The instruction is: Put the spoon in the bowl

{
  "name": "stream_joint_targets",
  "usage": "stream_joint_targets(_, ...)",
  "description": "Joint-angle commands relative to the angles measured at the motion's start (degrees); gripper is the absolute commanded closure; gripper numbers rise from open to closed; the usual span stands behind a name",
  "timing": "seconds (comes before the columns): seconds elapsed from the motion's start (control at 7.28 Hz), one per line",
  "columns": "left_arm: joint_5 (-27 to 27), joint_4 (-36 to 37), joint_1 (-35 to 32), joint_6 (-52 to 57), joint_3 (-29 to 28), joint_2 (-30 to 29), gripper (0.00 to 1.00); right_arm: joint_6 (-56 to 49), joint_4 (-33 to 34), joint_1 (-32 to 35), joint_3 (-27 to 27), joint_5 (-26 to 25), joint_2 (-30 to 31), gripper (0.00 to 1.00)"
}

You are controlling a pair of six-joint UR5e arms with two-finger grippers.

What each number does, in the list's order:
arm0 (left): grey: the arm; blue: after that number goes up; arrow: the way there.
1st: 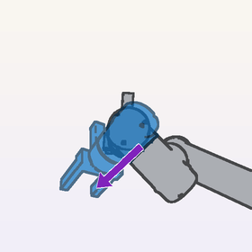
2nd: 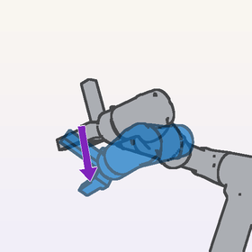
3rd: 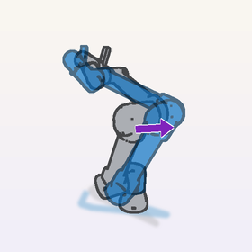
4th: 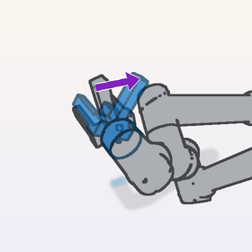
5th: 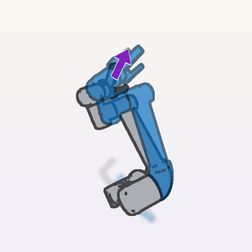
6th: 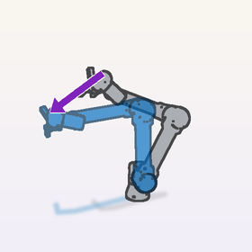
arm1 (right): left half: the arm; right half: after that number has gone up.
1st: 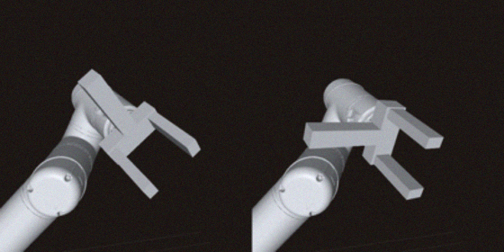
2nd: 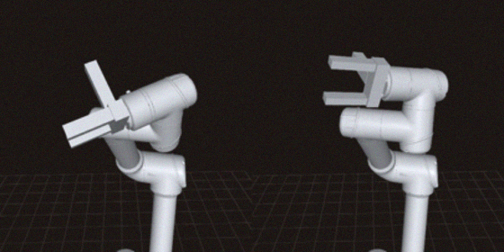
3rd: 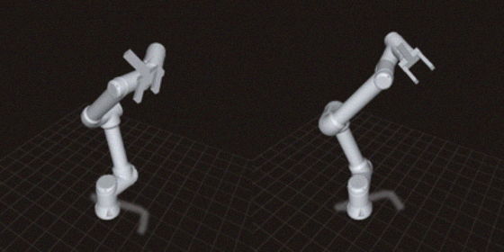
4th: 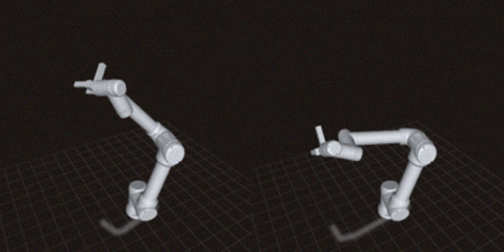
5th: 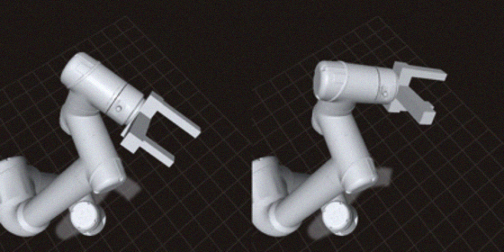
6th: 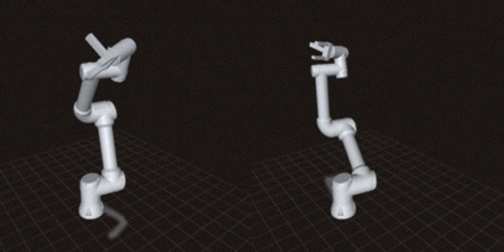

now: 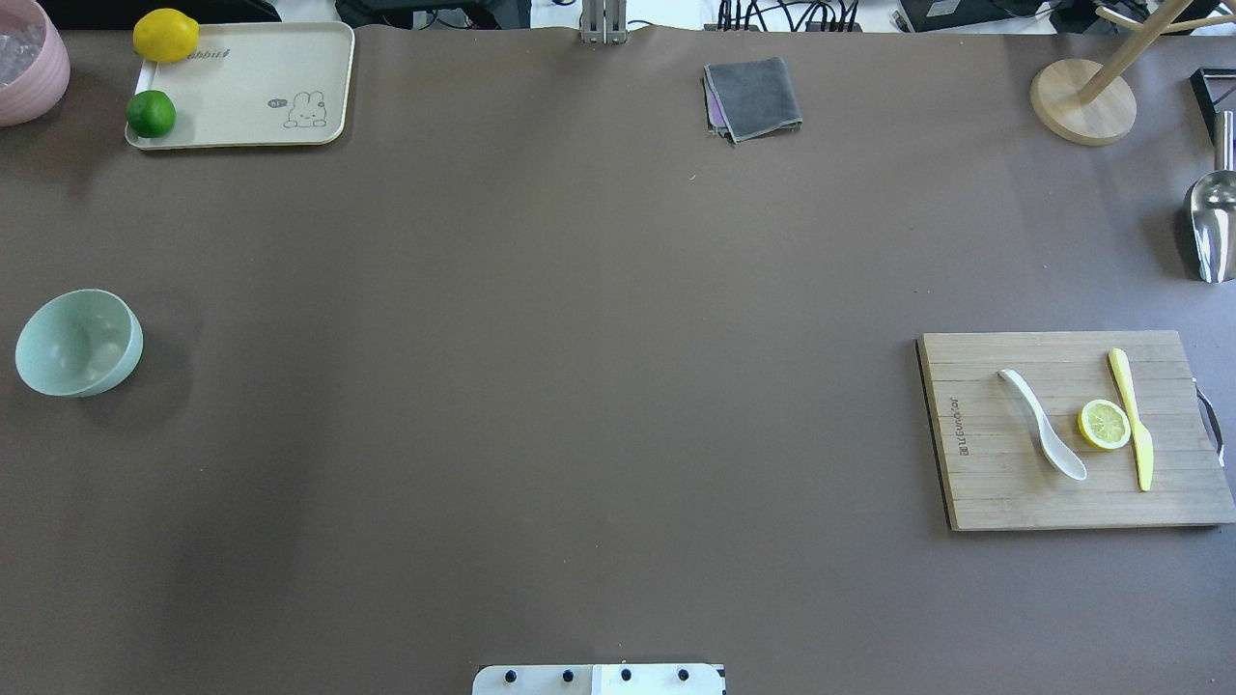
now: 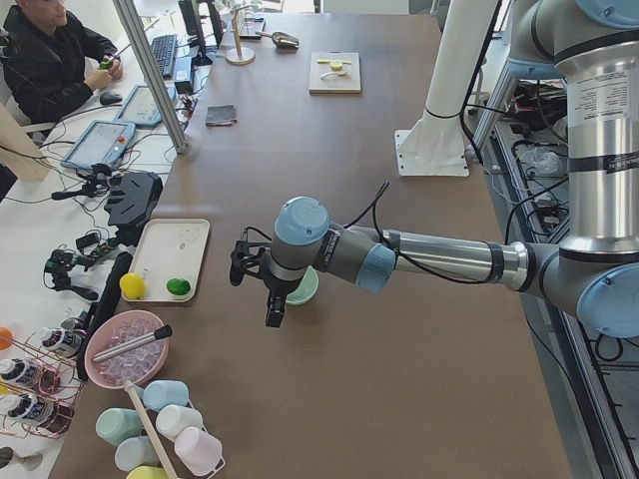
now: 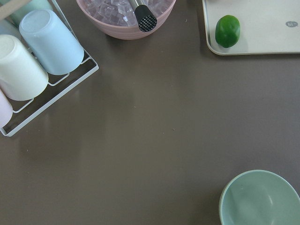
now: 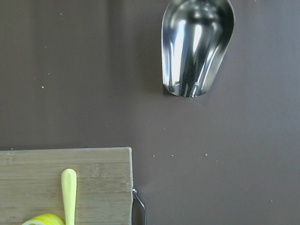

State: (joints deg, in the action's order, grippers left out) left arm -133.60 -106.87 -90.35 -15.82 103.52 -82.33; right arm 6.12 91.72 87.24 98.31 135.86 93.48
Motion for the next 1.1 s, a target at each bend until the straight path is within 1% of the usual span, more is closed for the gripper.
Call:
stream_joint_targets(0.0,0.00,-0.10,0.00,0.09,0.02,-0.02,0.02,0.21,-0.05,-0.06,0.12,0.27,0.47,0.00)
stream_joint_targets(0.96,-0.44,-0.44,0.00,0.35,-0.95,-0.02,0.02,-0.32,-0.57,-0.15,-0.40,0.45,0.65,0.00)
